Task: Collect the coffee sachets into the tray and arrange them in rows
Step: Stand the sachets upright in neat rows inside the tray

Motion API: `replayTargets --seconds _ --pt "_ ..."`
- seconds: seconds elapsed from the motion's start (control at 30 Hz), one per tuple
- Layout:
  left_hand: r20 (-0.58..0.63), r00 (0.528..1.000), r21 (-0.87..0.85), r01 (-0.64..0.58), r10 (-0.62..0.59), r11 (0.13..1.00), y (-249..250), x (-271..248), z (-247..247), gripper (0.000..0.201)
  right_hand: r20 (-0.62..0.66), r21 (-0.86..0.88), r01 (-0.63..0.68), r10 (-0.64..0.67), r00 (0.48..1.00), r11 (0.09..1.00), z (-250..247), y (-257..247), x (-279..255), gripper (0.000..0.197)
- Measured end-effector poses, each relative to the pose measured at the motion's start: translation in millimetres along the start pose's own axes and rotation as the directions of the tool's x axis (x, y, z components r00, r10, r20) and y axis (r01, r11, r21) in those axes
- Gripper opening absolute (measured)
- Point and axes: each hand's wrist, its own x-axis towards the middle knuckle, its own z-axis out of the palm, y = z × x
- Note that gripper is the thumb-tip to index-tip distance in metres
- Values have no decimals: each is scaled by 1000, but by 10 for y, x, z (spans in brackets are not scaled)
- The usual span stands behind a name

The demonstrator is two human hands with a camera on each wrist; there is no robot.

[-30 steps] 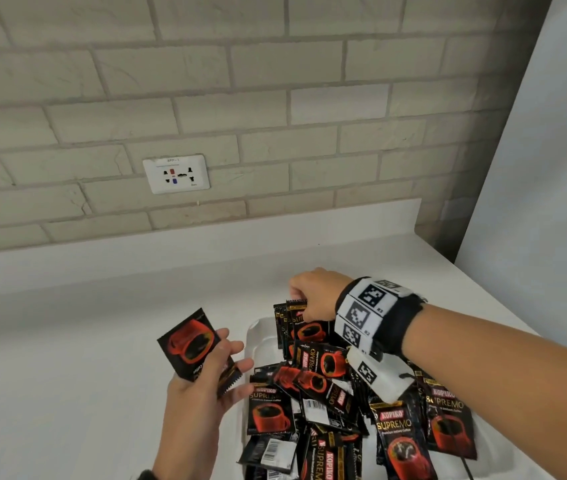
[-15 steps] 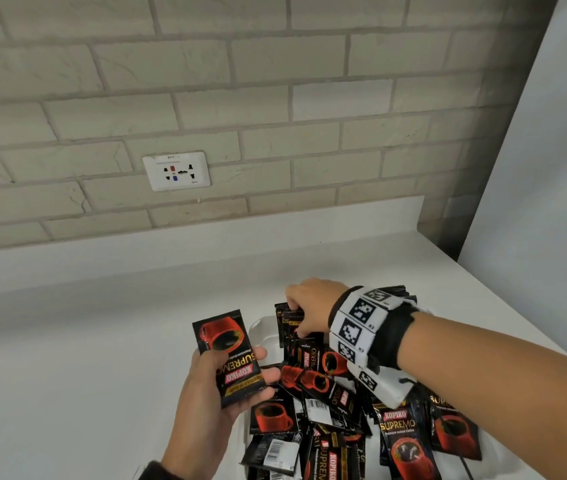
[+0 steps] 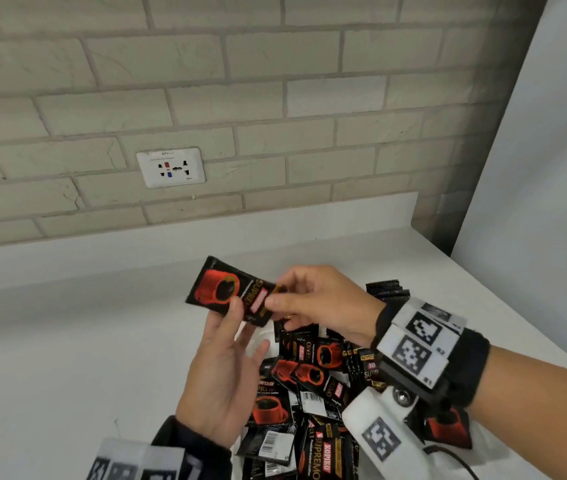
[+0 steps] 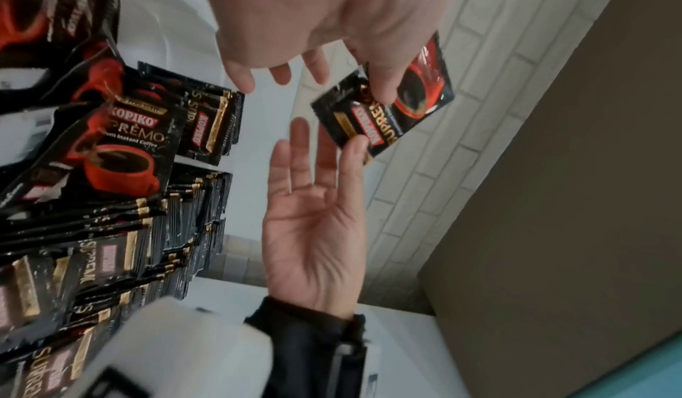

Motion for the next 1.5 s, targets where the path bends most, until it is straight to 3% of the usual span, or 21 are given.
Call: replayTargets --seconds 0.07,0.17,0.23,0.3,0.37,0.4,0.5,0.6,0.7,0.83,1.03,1.17,1.3,1.4,1.5 --pt "22 1000 62 3 -4 998 -27 12 8 20 -64 116 24 -16 998 993 -81 -52 -20 10" --pt "112 994 436 -46 -4 899 -73 67 -36 25 -177 38 107 -99 979 994 -302 -147 -25 13" --pt "203 977 710 -108 -56 696 -109 103 -60 22 -246 -135 134 -164 955 982 -457 -172 1 16" --pt "307 939 895 -229 -157 383 -154 154 -76 19 -239 -395 90 -197 951 914 -580 -157 43 18" --pt "379 893 925 -372 -243 76 -208 211 -68 25 -165 -634 27 -170 971 773 -643 -99 83 14" --pt "407 871 901 -432 -276 -35 -237 242 -53 29 -132 -713 11 -150 980 701 -656 -52 108 11" --pt "436 818 790 -547 -374 -275 -302 298 20 41 -87 -817 -15 -97 991 577 -617 95 201 7" --pt "405 792 695 -592 -457 -409 -327 343 90 48 -101 -848 -48 -72 992 528 -556 177 294 11" --pt "312 789 659 -581 -529 -478 -339 385 103 53 -91 -871 -58 -45 995 488 -493 214 369 13" --pt "204 792 676 -539 -576 -502 -333 411 80 57 -42 -893 -35 -6 999 448 -388 268 466 11" --pt "248 805 680 -541 -539 -495 -329 362 46 54 33 -909 2 66 997 417 -212 350 565 10" --pt "229 788 681 -549 -571 -485 -289 294 -10 52 87 -924 48 88 992 380 -153 405 596 16" --pt "228 781 723 -536 -581 -436 -259 207 -66 53 89 -893 39 91 992 449 -215 366 576 31" --pt "233 778 733 -534 -583 -420 -253 147 -93 54 45 -876 34 11 999 480 -320 248 498 21" --pt "240 777 730 -540 -581 -420 -259 110 -102 55 65 -931 39 62 996 363 -359 131 361 6"
